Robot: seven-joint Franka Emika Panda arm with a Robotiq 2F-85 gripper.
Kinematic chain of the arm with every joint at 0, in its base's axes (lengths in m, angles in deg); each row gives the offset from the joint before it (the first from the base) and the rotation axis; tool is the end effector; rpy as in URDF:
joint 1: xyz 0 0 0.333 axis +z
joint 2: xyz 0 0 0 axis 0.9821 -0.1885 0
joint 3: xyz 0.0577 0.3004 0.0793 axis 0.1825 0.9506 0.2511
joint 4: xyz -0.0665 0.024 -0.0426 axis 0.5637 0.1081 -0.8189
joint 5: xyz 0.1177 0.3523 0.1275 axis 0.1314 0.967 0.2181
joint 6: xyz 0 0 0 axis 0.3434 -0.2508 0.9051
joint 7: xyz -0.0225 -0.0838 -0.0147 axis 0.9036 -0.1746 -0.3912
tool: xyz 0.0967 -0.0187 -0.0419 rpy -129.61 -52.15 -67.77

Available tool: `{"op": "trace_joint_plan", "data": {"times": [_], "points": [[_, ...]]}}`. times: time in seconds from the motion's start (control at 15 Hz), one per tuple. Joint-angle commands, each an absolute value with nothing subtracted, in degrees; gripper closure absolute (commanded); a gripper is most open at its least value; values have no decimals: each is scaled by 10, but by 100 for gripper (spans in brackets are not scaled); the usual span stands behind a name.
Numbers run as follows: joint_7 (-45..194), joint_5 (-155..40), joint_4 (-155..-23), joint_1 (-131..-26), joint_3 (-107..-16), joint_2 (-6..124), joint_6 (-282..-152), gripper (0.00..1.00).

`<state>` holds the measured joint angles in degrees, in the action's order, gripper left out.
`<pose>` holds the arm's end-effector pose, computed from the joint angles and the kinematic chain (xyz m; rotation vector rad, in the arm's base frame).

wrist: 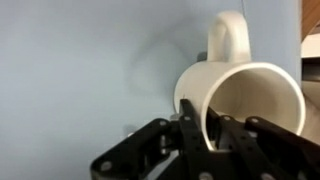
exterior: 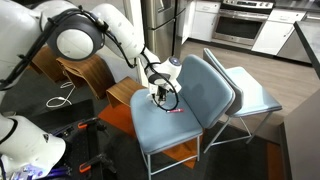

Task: Move the mug to the left

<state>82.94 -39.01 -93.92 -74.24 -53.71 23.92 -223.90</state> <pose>0.6334 0.0970 0.0615 -2.9056 0.4851 0.2507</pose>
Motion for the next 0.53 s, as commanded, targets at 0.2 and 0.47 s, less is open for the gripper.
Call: {"op": "trace_joint_plan", "data": {"times": [0.2, 0.47], "points": [[793, -372, -892, -772, -509, 218, -2183, 61], [798, -366, -935, -770, -506, 259, -2209, 32]]}}
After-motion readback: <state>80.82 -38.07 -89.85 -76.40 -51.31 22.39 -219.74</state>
